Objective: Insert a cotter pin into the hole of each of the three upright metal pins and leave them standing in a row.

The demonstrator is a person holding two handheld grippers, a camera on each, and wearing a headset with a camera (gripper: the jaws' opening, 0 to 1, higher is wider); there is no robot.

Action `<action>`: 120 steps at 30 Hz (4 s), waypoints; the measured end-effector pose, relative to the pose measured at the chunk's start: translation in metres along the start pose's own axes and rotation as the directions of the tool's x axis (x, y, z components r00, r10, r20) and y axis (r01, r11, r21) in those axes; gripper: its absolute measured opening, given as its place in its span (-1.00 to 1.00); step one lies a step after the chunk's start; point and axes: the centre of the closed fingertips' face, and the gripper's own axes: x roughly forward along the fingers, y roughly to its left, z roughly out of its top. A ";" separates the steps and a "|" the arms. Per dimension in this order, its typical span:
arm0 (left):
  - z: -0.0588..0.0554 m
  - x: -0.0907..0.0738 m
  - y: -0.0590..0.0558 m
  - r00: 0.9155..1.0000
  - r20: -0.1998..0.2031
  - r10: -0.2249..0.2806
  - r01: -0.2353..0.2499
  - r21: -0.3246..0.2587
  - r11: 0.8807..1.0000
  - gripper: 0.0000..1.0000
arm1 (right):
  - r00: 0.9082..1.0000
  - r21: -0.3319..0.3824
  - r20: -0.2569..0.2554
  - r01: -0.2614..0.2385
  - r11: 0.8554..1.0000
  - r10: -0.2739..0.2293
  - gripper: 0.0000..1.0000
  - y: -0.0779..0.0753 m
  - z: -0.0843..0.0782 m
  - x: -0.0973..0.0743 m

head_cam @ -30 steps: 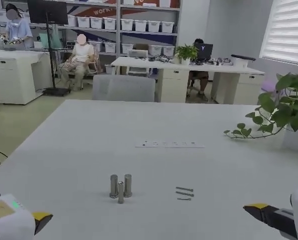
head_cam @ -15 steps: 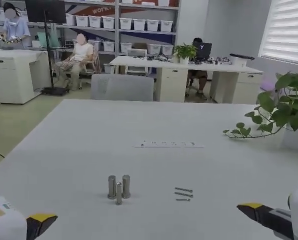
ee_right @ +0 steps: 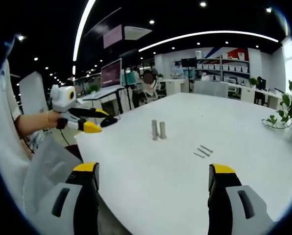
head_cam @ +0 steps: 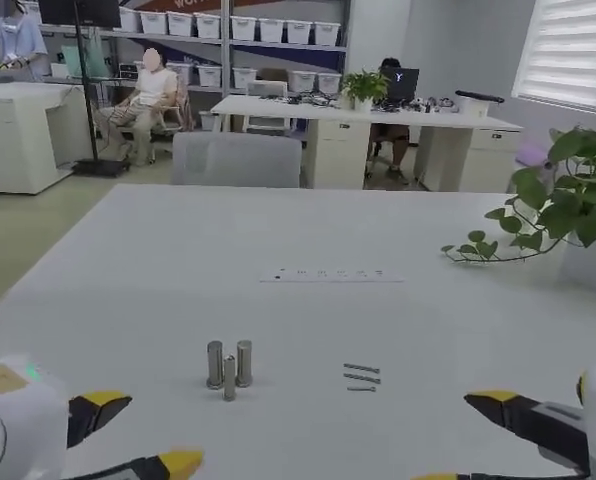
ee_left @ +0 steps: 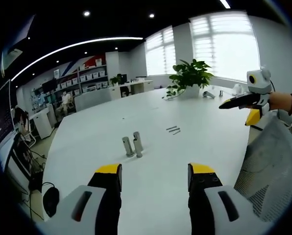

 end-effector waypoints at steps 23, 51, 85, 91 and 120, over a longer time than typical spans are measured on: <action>0.012 0.072 0.021 1.000 0.009 -0.014 0.015 -0.018 1.000 -0.14 | 0.999 0.027 0.031 -0.010 1.000 0.010 0.86 0.001 0.003 0.008; 0.000 0.132 0.029 0.999 -0.041 -0.001 0.000 -0.026 1.000 -0.31 | 1.000 0.044 0.003 0.008 0.999 -0.008 0.83 -0.009 -0.007 0.013; -0.028 0.170 0.044 0.994 -0.110 0.013 -0.013 0.000 1.000 -0.84 | 1.000 0.046 -0.018 0.019 0.999 -0.018 0.77 -0.020 -0.012 0.018; -0.028 0.170 0.042 0.994 -0.108 0.005 -0.004 0.004 1.000 -0.85 | 0.999 0.044 -0.026 0.020 0.999 -0.019 0.77 -0.019 -0.014 0.019; -0.019 0.166 0.012 0.995 -0.085 -0.052 0.050 -0.028 0.998 -0.86 | 1.000 0.046 -0.020 0.019 0.999 -0.019 0.77 -0.015 -0.016 0.014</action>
